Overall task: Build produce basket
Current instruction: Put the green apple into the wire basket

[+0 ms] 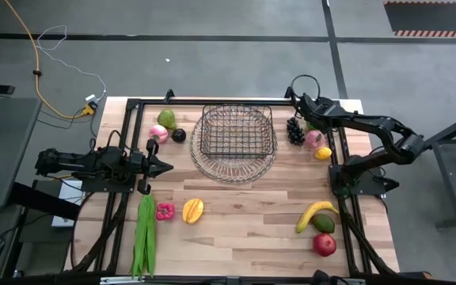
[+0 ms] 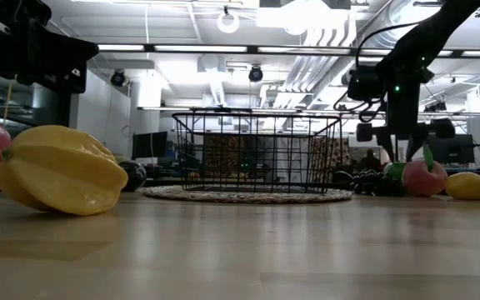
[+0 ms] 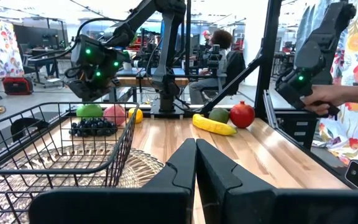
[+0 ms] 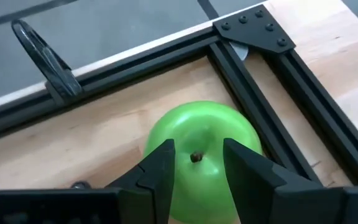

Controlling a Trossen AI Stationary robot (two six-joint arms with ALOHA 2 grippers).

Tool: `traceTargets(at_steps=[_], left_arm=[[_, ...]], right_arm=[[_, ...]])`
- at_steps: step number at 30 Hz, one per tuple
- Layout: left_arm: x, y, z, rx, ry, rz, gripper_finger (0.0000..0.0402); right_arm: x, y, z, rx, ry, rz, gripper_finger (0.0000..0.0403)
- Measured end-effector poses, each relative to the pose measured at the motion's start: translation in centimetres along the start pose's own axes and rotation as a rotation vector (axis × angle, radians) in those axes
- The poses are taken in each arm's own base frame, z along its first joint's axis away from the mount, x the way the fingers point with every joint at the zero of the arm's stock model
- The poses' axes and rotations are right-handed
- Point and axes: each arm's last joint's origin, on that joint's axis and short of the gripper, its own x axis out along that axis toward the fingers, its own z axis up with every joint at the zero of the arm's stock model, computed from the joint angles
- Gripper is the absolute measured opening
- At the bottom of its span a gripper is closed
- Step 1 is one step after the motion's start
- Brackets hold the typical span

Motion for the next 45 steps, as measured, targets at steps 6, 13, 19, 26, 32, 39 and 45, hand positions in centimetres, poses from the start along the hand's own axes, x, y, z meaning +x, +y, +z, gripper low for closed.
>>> traceTargets(at_steps=[6, 13, 19, 26, 32, 39, 45], left_arm=[[0.00, 0.09, 0.01, 0.000, 0.000, 0.032, 0.0001], [0.00, 0.14, 0.01, 0.000, -0.001, 0.047, 0.0001], [0.00, 0.14, 0.01, 0.000, -0.001, 0.049, 0.0001], [0.00, 0.14, 0.00, 0.000, -0.001, 0.049, 0.0001], [-0.01, 0.14, 0.01, 0.000, -0.001, 0.049, 0.0001], [0.00, 0.14, 0.01, 0.000, -0.001, 0.049, 0.0001], [-0.01, 0.14, 0.01, 0.000, -0.001, 0.049, 0.0001]], right_arm=[[0.01, 0.03, 0.01, -0.005, -0.001, 0.003, 0.0128], [0.02, -0.02, -0.01, -0.008, -0.005, -0.004, 0.0099], [0.04, -0.04, -0.05, -0.022, 0.000, -0.004, 0.0037], [0.04, -0.08, -0.07, -0.049, 0.003, -0.007, 0.0008], [0.03, -0.24, -0.15, -0.062, 0.009, -0.022, 0.0006], [0.03, -0.28, -0.17, -0.078, 0.010, -0.025, 0.0005], [0.03, -0.27, -0.15, -0.121, 0.008, -0.025, 0.0001]])
